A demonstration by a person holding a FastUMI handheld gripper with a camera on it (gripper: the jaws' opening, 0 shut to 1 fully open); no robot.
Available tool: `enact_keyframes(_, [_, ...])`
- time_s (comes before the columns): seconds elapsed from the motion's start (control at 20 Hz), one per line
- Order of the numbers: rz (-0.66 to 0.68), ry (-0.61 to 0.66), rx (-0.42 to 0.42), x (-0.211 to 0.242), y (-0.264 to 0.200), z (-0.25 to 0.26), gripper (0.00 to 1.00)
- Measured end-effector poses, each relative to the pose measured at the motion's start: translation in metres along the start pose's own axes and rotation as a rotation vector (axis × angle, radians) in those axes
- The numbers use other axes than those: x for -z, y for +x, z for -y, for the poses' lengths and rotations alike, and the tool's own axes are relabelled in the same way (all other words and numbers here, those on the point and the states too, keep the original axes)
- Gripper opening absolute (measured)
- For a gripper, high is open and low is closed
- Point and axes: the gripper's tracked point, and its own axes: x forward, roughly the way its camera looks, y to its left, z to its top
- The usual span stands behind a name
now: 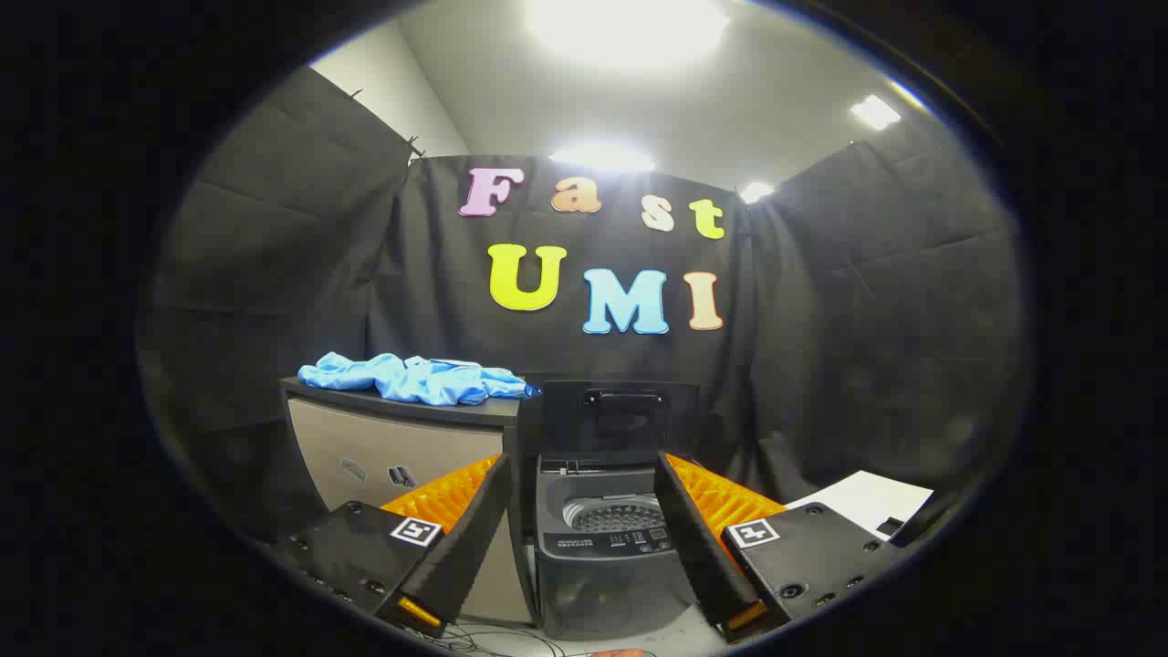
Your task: Put the clothes into the washing machine and then close the washing machine lid.
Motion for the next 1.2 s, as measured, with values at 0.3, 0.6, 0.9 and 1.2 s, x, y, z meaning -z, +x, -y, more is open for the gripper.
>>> enact_keyframes(0.3, [0.007, -0.003, -0.008, -0.002, -0.003, -0.007, 0.98])
enact_keyframes(0.6, [-0.008, -0.005, -0.007, 0.002, -0.003, -0.003, 0.98])
enact_keyframes(0.9, [-0.023, -0.003, 0.003, 0.007, 0.003, 0.001, 0.98])
enact_keyframes(1.2, [-0.030, -0.007, 0.003, 0.009, 0.006, 0.003, 0.98])
